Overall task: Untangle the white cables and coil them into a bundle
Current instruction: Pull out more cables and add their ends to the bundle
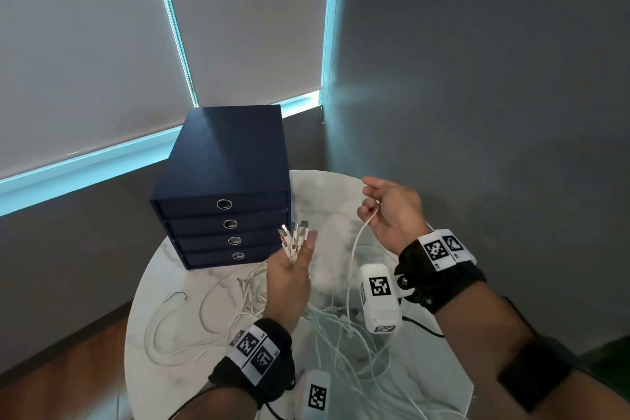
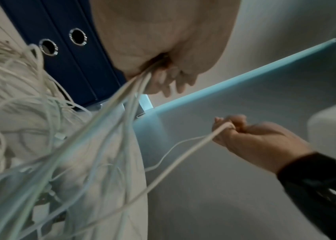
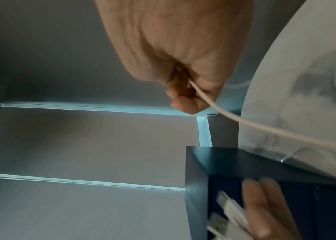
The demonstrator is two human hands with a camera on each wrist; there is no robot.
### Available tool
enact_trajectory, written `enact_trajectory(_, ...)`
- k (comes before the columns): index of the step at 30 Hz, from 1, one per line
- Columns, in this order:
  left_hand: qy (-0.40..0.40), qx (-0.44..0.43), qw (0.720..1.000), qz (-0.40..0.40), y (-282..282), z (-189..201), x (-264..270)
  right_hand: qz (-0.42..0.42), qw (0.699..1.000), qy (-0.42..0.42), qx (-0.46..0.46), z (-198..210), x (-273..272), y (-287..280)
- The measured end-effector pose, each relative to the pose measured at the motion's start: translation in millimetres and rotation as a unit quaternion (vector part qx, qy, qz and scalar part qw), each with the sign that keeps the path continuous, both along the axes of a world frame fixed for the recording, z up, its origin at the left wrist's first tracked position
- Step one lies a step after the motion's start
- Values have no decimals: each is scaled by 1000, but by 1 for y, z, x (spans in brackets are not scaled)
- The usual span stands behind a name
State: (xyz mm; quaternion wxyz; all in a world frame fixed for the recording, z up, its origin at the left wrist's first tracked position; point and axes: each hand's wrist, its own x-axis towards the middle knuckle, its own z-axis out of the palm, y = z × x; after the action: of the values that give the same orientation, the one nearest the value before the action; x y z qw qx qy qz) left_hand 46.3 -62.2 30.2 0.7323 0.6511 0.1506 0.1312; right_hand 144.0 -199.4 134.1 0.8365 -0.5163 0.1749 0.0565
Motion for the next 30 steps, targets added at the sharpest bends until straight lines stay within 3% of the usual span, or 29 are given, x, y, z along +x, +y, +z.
enact_trajectory(3,-36,-16,991,-127,-13,13,-5,-28,998,-8,48,-4,-1,11)
enact_trajectory(6,5,-93,969,-231,-21,14,-7,-43,998,-21,42,-9,0,16)
enact_trajectory(10,18,-85,972,-220,-9,6,-8,-52,997,-46,-14,-16,13,0)
enact_trajectory(12,25,-91,979,-180,1,5,-6,-2,988,-41,-147,-27,18,-15)
enact_trajectory(13,30,-92,982,-164,5,4,-4,42,966,-38,-252,-33,19,-22)
enact_trajectory(14,38,-88,983,-153,9,4,-1,96,923,-43,-370,-39,19,-27)
enact_trajectory(16,52,-71,986,-141,13,2,3,207,801,-58,-559,-47,15,-29)
enact_trajectory(18,71,-51,987,-138,14,0,8,255,707,-68,-657,-49,4,-23)
enact_trajectory(20,83,-42,985,-142,13,-1,10,294,650,-140,-687,-49,-5,-13)
enact_trajectory(21,87,-43,985,-146,12,-1,10,324,635,-194,-674,-49,-8,-9)
enact_trajectory(23,88,-53,985,-142,12,-1,11,387,631,-250,-624,-46,-14,-1)
enact_trajectory(27,89,-61,988,-109,15,-6,7,425,625,-229,-613,-38,-10,-3)
enact_trajectory(30,116,-69,990,-36,16,-14,7,349,687,-221,-598,-33,2,-9)
